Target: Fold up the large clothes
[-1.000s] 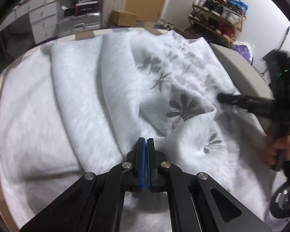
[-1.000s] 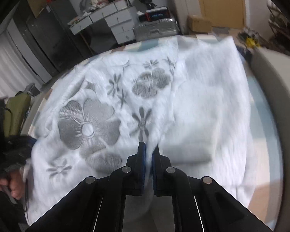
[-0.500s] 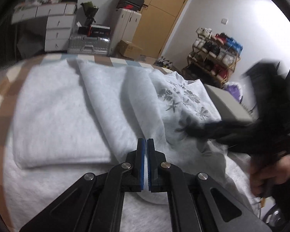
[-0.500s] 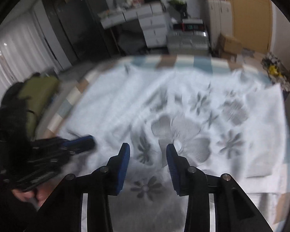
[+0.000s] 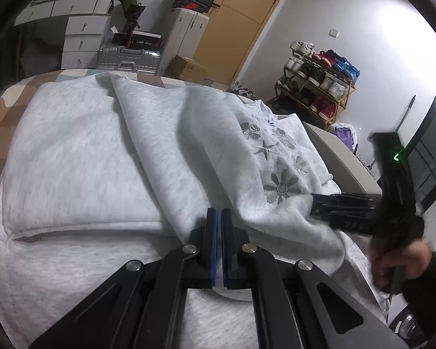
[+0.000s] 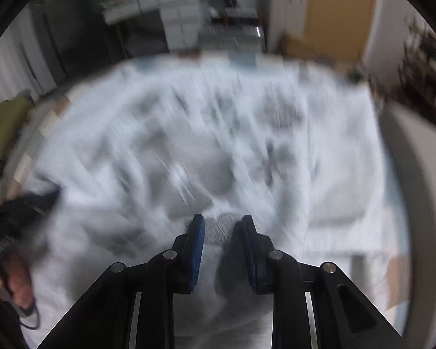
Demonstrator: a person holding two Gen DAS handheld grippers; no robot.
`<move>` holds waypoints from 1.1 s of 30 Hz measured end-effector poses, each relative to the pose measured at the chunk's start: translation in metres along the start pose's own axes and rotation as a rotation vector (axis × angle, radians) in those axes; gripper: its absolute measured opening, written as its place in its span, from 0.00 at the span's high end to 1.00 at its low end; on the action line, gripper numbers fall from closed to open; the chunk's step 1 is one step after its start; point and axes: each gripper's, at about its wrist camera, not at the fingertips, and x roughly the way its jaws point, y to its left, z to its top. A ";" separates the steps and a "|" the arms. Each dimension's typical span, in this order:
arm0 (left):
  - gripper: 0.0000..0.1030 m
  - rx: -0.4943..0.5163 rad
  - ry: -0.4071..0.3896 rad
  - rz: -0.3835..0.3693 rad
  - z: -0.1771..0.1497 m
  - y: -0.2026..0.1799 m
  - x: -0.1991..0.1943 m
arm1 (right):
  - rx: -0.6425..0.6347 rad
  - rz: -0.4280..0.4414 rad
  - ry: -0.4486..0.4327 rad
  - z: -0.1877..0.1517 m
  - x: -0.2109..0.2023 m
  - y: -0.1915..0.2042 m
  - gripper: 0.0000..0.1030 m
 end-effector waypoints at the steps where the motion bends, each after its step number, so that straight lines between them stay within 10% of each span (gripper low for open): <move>1: 1.00 0.001 -0.003 -0.002 -0.001 0.000 0.000 | -0.023 -0.007 0.005 -0.002 0.000 0.002 0.76; 9: 1.00 0.008 -0.071 0.008 0.000 -0.003 -0.014 | 0.193 0.328 -0.360 -0.025 -0.054 -0.037 0.65; 13: 0.99 0.136 -0.087 0.012 0.022 -0.038 -0.032 | 0.385 0.519 -0.408 -0.036 -0.048 -0.066 0.62; 15: 0.76 0.175 -0.052 -0.041 0.051 -0.060 -0.029 | 0.445 0.523 -0.489 -0.046 -0.065 -0.081 0.32; 17: 0.33 0.205 -0.022 -0.049 0.078 -0.075 -0.013 | 0.477 0.515 -0.516 -0.050 -0.074 -0.090 0.25; 21: 0.37 0.211 0.105 -0.071 0.109 -0.077 0.045 | 0.514 0.565 -0.512 -0.051 -0.072 -0.095 0.25; 24: 0.94 0.218 0.297 -0.029 0.096 -0.068 0.102 | 0.530 0.583 -0.516 -0.050 -0.063 -0.101 0.25; 27: 0.97 0.136 0.393 0.013 0.080 -0.042 0.131 | 0.553 0.599 -0.531 -0.048 -0.053 -0.111 0.25; 31: 0.97 -0.170 0.396 -0.112 0.083 0.009 0.124 | 0.587 0.612 -0.537 -0.052 -0.053 -0.117 0.25; 33: 0.97 -0.098 0.372 -0.065 0.091 -0.002 0.106 | 0.604 0.629 -0.534 -0.053 -0.051 -0.119 0.25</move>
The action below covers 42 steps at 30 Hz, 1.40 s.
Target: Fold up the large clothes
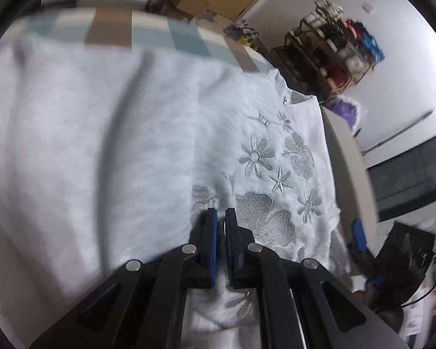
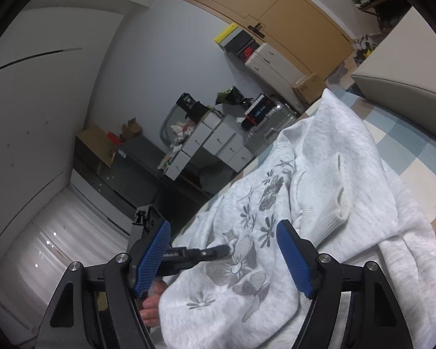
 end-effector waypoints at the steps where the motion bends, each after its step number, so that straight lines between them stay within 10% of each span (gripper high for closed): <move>1: 0.97 0.056 -0.030 0.003 -0.001 -0.014 -0.013 | 0.009 -0.003 0.000 -0.001 0.000 -0.002 0.25; 5: 0.97 0.219 -0.190 0.098 0.000 -0.054 -0.056 | 0.015 -0.002 0.003 0.001 0.004 -0.004 0.25; 10: 0.97 0.136 0.016 0.114 -0.001 -0.017 0.008 | -0.009 -0.029 0.008 -0.001 0.005 -0.002 0.25; 15: 0.99 -0.029 -0.019 0.009 -0.011 0.018 0.003 | -0.017 -0.049 0.018 -0.002 0.008 -0.001 0.25; 20: 0.99 0.153 -0.138 -0.021 -0.043 -0.038 -0.060 | -0.025 -0.060 0.054 -0.005 0.014 -0.001 0.25; 26: 1.00 0.180 0.021 0.052 -0.095 -0.021 -0.009 | -0.048 -0.074 0.080 -0.008 0.019 0.002 0.24; 30: 1.00 0.105 -0.017 0.035 -0.092 -0.016 -0.025 | -0.052 -0.088 0.091 -0.010 0.021 0.002 0.24; 36: 0.99 0.263 -0.152 -0.053 -0.116 -0.064 -0.081 | -0.029 -0.093 0.088 -0.008 0.020 -0.002 0.24; 42: 0.99 0.203 -0.013 0.005 -0.128 -0.040 -0.007 | -0.015 -0.099 0.088 -0.009 0.020 -0.005 0.24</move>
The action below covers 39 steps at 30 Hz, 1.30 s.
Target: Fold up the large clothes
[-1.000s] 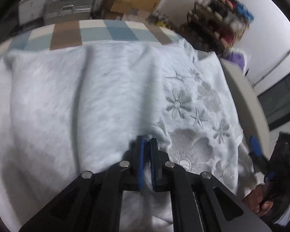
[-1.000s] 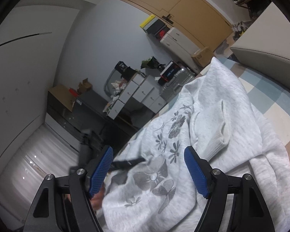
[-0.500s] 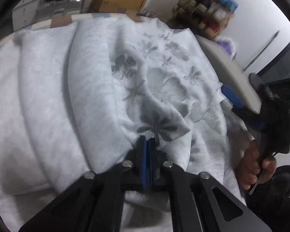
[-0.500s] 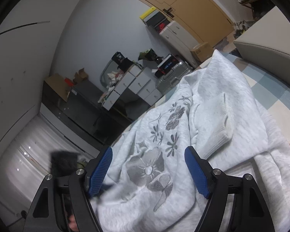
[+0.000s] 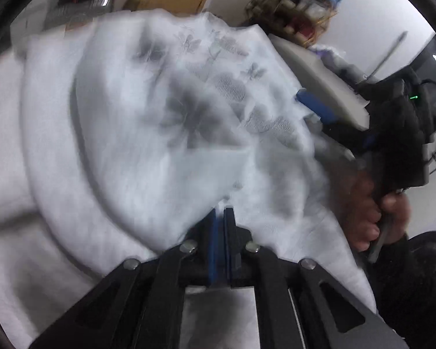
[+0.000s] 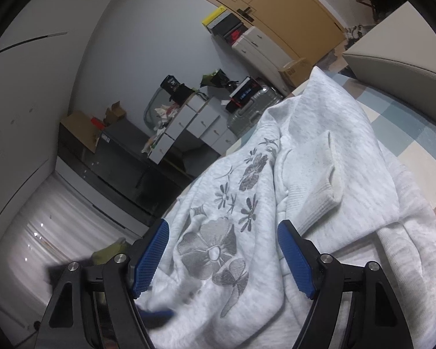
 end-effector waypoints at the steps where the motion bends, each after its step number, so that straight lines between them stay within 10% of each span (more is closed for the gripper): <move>1: 1.00 -0.028 0.016 -0.013 0.001 0.005 0.002 | 0.001 -0.005 0.002 0.000 0.000 0.000 0.24; 9: 0.99 0.056 -0.184 0.130 0.029 -0.012 -0.066 | -0.002 -0.010 0.012 -0.001 0.002 0.000 0.24; 14: 1.00 -0.074 -0.034 0.134 0.047 0.043 -0.009 | -0.010 -0.012 0.017 -0.002 0.002 0.003 0.24; 22: 0.99 -0.026 -0.107 0.158 0.034 0.015 -0.041 | -0.010 -0.032 0.053 -0.003 0.010 0.003 0.23; 34: 0.99 -0.049 -0.201 0.205 -0.040 0.020 -0.119 | -0.687 -0.512 0.499 -0.061 0.054 0.078 0.32; 39: 0.99 -0.042 -0.215 0.255 -0.066 0.014 -0.133 | -0.652 -0.483 0.400 -0.033 0.007 0.095 0.40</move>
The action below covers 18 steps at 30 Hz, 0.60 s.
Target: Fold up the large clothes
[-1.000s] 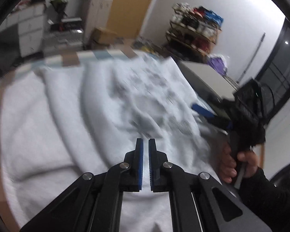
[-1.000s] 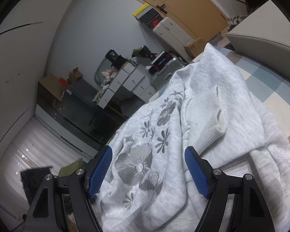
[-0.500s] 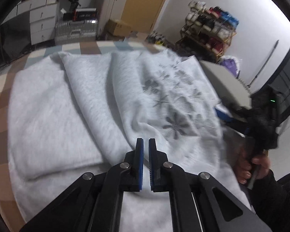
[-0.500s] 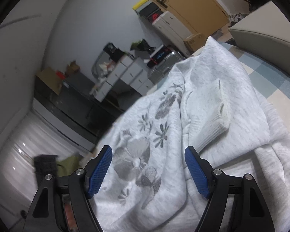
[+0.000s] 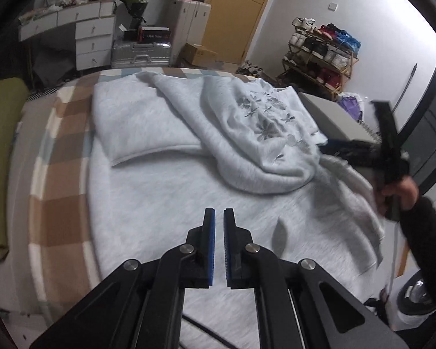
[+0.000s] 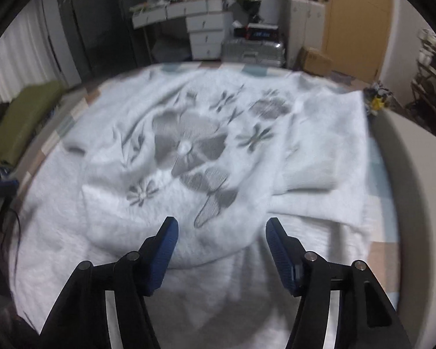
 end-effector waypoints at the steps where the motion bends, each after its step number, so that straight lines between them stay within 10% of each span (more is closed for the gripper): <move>1: 0.99 0.007 0.005 0.012 -0.003 -0.001 0.000 | -0.003 -0.029 -0.004 -0.001 -0.005 -0.004 0.40; 6: 0.98 0.017 0.025 -0.010 -0.008 -0.010 0.010 | 0.011 -0.193 0.117 -0.023 0.022 -0.031 0.41; 15: 0.97 0.073 -0.067 -0.015 0.038 -0.028 0.037 | 0.031 -0.075 0.135 0.015 0.011 -0.038 0.53; 18: 0.62 0.030 -0.121 -0.040 0.060 -0.022 0.060 | 0.026 -0.143 0.049 0.064 0.012 -0.052 0.41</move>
